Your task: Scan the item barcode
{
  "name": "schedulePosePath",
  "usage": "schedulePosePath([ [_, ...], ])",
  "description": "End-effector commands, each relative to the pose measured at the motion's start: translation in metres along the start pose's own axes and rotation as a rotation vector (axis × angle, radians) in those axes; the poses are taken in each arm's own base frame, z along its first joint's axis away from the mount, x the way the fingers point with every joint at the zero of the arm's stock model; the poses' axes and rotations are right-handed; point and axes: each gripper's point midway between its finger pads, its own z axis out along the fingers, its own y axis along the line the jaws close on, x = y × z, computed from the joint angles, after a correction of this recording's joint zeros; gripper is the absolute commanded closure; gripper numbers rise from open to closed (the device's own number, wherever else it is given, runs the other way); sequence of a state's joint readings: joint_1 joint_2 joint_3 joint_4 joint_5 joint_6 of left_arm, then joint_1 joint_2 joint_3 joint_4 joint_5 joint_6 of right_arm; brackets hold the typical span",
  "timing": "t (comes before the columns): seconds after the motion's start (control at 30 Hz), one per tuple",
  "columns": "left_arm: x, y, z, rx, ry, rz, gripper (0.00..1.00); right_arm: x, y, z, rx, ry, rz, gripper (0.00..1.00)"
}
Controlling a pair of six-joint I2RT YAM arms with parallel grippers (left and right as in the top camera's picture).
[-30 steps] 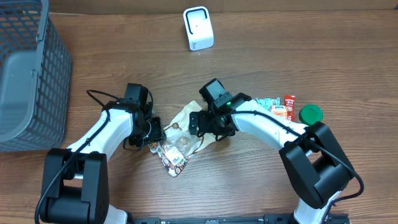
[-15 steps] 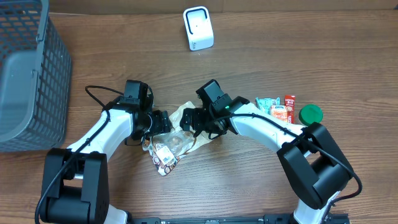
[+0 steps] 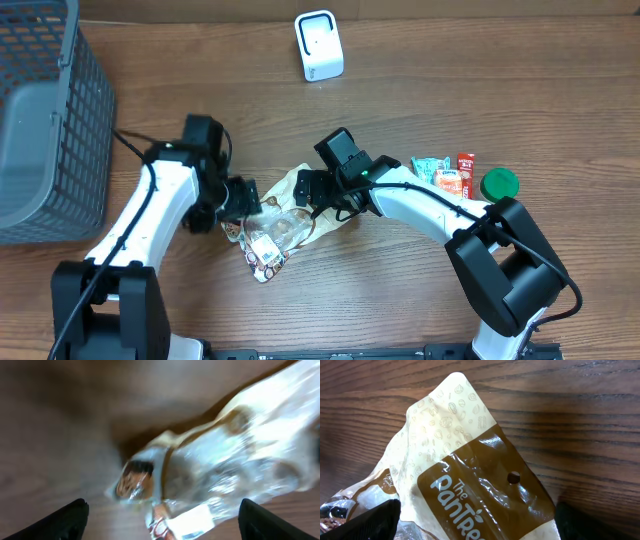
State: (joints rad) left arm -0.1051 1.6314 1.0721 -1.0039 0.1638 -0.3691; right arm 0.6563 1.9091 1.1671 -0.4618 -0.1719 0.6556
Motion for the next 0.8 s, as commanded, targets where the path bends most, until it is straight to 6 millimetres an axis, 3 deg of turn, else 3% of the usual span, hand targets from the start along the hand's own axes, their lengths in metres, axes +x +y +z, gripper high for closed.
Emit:
schedulePosePath([
  [0.0, 0.022, 0.011, 0.023, -0.031, 0.055, -0.088, 0.12, 0.008, -0.011, 0.008, 0.043, 0.017, 0.012, 0.0],
  [0.1, 0.024, 0.014, 0.038, -0.02, 0.038, -0.132, 0.17, 0.008, -0.011, 0.008, 0.043, 0.017, 0.012, 0.0],
  [0.2, 0.009, 0.005, 0.049, 0.049, -0.035, -0.119, 0.26, 0.009, -0.012, 0.008, 0.045, 0.02, 0.013, 0.0],
  [0.4, -0.023, -0.012, 0.044, 0.129, -0.163, -0.09, 0.39, 0.016, -0.018, 0.008, 0.069, 0.05, 0.02, 0.0],
  [0.5, -0.037, -0.018, 0.041, 0.155, -0.219, -0.077, 0.38, 0.023, -0.014, 0.007, 0.046, 0.083, 0.025, 0.0],
  [0.63, -0.057, -0.013, 0.014, 0.126, -0.253, -0.056, 0.22, 0.022, -0.013, 0.007, 0.041, 0.082, 0.024, 0.0],
  [0.77, -0.047, -0.008, -0.015, 0.094, -0.161, -0.095, 0.18, 0.019, -0.011, 0.008, 0.031, 0.072, 0.021, 0.0],
])
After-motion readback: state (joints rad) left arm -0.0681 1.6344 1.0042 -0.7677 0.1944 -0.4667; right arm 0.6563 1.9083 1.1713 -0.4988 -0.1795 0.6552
